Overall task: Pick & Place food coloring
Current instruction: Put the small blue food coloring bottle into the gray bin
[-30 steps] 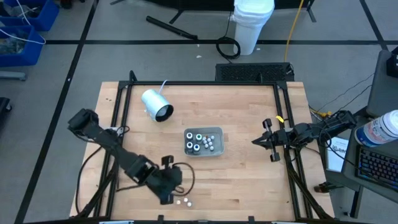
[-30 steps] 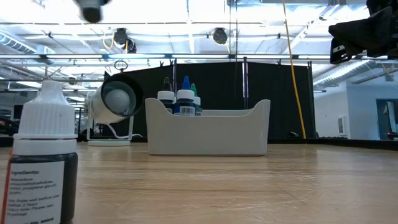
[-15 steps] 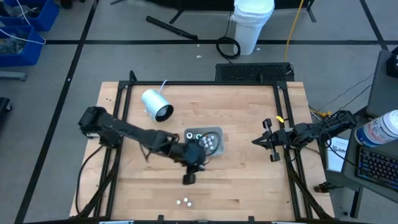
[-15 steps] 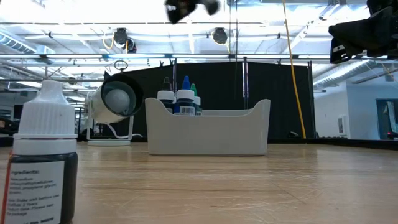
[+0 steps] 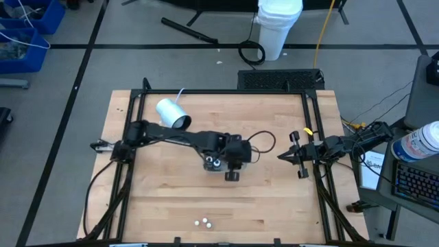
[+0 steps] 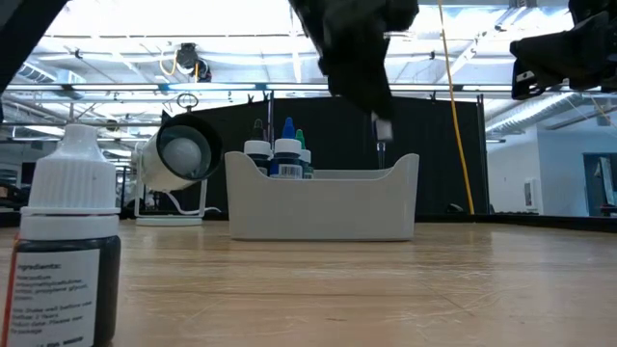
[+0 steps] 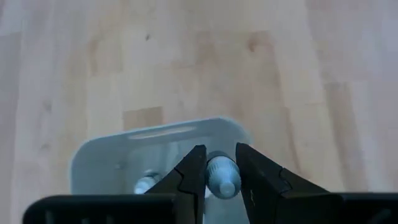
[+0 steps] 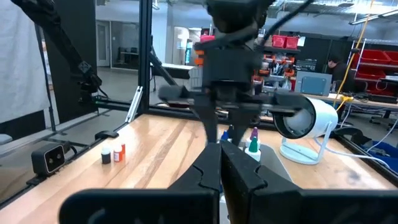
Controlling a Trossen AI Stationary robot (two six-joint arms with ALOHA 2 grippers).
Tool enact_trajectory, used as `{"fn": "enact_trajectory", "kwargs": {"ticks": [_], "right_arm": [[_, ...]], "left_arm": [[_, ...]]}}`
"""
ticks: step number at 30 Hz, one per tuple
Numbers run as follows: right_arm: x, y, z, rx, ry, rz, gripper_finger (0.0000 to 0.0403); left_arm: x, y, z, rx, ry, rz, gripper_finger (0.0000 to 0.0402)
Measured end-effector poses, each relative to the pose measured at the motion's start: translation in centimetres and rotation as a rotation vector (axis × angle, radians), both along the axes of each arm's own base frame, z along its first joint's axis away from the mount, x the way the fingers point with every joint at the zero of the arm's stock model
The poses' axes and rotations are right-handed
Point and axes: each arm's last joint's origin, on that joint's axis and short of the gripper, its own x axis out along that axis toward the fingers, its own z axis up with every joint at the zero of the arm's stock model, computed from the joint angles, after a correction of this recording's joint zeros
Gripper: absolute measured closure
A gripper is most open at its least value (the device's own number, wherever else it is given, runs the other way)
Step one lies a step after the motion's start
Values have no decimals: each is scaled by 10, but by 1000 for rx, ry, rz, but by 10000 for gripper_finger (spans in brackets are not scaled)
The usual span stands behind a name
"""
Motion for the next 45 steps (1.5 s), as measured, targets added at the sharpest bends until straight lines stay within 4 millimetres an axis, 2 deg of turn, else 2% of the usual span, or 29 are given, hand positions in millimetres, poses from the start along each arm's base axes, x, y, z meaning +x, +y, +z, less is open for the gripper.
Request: {"fn": "enact_trajectory", "kwargs": {"ticks": [5,11,20,25,35,45], "right_arm": [[0,0,0,-7,-1,-1,403],[0,0,0,-22,-4,-4,403],[0,0,0,-22,-5,-3,403],[0,0,0,-22,-7,-4,403],[0,0,1,-20,-9,-4,403],[0,0,1,-19,-9,-5,403]], "left_arm": [[6,16,-13,31,30,45,323],[9,24,-25,59,47,77,323],[4,23,-45,83,99,43,323],[9,22,-49,96,42,20,321],[2,23,-67,124,89,27,321],[2,23,-78,118,48,36,321]]}}
